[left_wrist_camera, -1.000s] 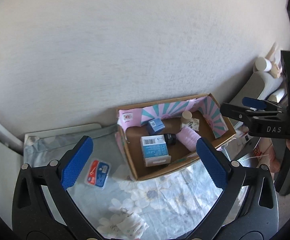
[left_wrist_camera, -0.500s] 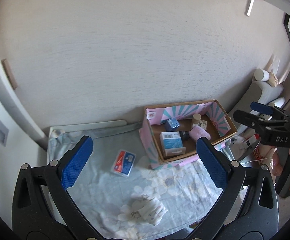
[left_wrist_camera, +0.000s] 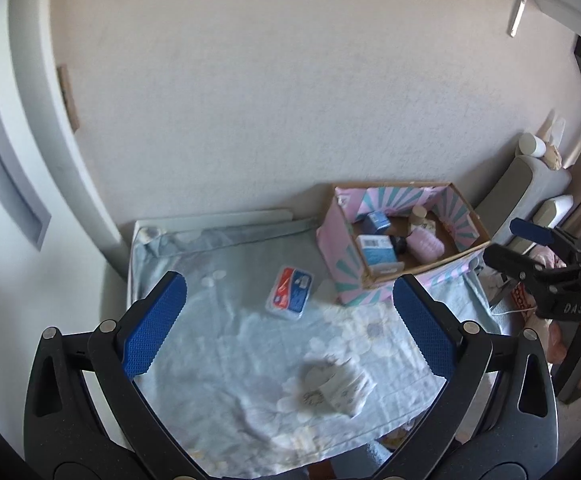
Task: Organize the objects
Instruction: 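Move both tools back over the floss case and sock bundle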
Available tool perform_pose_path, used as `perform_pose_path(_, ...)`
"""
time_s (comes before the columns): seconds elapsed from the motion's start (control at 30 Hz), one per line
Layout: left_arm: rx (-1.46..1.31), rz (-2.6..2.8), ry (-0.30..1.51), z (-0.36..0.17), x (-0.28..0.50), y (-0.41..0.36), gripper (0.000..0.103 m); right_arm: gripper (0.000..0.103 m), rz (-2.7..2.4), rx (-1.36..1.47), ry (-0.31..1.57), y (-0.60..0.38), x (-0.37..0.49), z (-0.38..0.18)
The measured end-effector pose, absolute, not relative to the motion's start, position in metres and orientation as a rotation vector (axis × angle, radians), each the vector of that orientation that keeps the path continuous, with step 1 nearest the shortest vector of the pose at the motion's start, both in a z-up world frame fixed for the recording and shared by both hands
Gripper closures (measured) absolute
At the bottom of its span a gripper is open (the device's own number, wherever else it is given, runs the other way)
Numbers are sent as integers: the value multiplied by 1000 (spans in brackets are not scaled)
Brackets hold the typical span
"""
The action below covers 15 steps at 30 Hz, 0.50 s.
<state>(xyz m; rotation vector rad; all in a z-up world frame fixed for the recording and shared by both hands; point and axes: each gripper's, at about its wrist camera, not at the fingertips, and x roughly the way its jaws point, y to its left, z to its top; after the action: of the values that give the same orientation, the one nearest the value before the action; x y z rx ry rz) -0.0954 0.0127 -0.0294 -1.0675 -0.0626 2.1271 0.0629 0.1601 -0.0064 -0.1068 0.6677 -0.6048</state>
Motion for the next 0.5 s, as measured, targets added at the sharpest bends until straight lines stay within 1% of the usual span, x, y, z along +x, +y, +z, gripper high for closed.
perform_pose_path(0.27,-1134,2080,-43,-76,-102,9,0,0,-567,-99,715,172,69,-64)
perform_pose_path(0.5,-1170,2014,4,-128,-114,40,0,0,-515,-74,789,167,78,-122)
